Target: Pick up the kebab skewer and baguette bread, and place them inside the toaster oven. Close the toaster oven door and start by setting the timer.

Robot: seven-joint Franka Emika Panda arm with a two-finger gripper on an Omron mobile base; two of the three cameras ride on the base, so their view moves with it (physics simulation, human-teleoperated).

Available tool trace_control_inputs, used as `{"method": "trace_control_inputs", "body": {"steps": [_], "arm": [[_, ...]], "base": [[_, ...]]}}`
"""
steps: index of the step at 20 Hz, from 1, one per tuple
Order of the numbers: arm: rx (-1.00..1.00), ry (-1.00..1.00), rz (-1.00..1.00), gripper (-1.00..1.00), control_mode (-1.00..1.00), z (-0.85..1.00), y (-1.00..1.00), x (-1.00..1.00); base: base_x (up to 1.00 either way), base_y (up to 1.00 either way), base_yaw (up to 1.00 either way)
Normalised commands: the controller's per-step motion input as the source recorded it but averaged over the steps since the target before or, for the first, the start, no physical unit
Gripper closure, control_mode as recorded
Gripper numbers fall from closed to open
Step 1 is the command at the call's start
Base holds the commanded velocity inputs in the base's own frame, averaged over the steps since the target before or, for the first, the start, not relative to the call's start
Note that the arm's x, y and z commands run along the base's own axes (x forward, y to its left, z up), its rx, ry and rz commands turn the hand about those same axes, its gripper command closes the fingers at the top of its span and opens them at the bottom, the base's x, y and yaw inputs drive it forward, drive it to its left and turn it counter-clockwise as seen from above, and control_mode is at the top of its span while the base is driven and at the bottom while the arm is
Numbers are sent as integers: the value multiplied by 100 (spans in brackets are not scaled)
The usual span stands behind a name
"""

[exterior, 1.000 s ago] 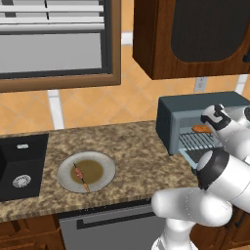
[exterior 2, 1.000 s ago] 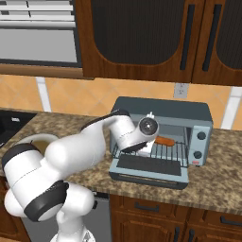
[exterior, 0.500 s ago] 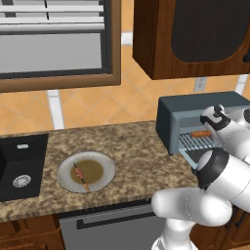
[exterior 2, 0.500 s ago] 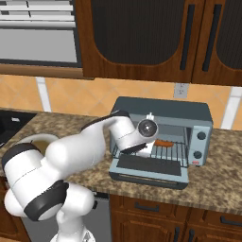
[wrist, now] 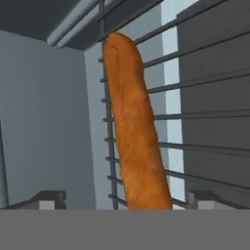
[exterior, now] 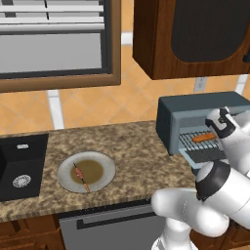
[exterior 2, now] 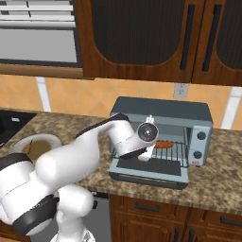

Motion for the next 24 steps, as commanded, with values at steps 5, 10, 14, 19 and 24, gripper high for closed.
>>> {"method": "trace_control_inputs", "body": {"steps": [5, 10, 14, 19, 24], "arm": [[0, 0, 0, -100, -100, 39, 5, -2], [-1, 0, 0, -100, -100, 43, 36, -78], [-10, 2, 7, -100, -100, 30, 48, -100], [-24, 2, 24, -100, -100, 31, 92, -98], [-27, 10, 42, -100, -100, 33, 100, -60]], "base": [[0, 0, 0], [0, 0, 0], [0, 0, 0], [0, 0, 0], [0, 0, 0]]}}
